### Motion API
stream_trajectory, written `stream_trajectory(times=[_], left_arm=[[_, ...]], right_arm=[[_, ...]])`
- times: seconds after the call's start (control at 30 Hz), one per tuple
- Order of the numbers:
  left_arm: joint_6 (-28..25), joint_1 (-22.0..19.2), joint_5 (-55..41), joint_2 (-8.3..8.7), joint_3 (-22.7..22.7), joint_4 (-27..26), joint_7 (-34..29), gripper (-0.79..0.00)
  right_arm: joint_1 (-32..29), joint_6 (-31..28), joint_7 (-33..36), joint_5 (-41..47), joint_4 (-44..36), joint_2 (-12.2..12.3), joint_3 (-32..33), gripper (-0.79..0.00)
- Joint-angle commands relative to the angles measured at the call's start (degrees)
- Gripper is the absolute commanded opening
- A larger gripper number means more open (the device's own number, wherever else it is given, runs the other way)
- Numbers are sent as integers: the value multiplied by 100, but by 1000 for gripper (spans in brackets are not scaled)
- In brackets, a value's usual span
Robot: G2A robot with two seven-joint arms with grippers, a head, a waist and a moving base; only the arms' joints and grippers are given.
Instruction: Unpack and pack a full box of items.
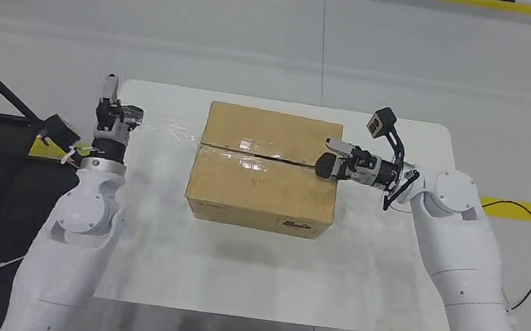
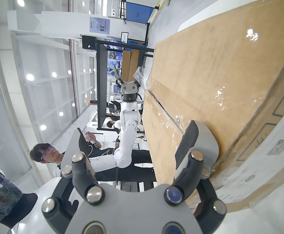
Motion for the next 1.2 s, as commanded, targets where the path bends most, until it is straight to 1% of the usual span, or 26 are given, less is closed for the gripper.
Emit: stream_trajectory(times=[0.0, 0.1, 0.27, 0.53, 0.7, 0.87, 1.0, 1.17], left_arm=[[25, 31, 192, 0, -34, -231, 34, 0], [103, 53, 445, 1, -71, -539, 59, 0], [210, 1, 733, -13, -56, -926, 98, 0], [383, -214, 1272, -53, 221, -1316, 20, 0], [547, -267, 1482, -84, 414, -1514, -52, 0], [847, -338, 1643, -105, 638, -1731, -342, 0], [1034, -445, 1807, -123, 898, -1891, -711, 0], [1159, -668, 1927, -164, 1229, -1844, -948, 0]], right_arm=[[0, 0, 0, 0, 0, 0, 0, 0], [-117, 39, -178, -27, -189, 9, 9, 0], [-243, 91, -230, -69, -415, 48, 75, 0], [-352, 114, -253, -93, -589, 102, 168, 0], [-420, 132, -249, -118, -730, 136, 217, 0], [-466, 141, -266, -129, -838, 163, 261, 0], [-500, 102, -350, -195, -980, 191, 317, 0], [-619, 33, -518, -266, -1279, 240, 459, 0]])
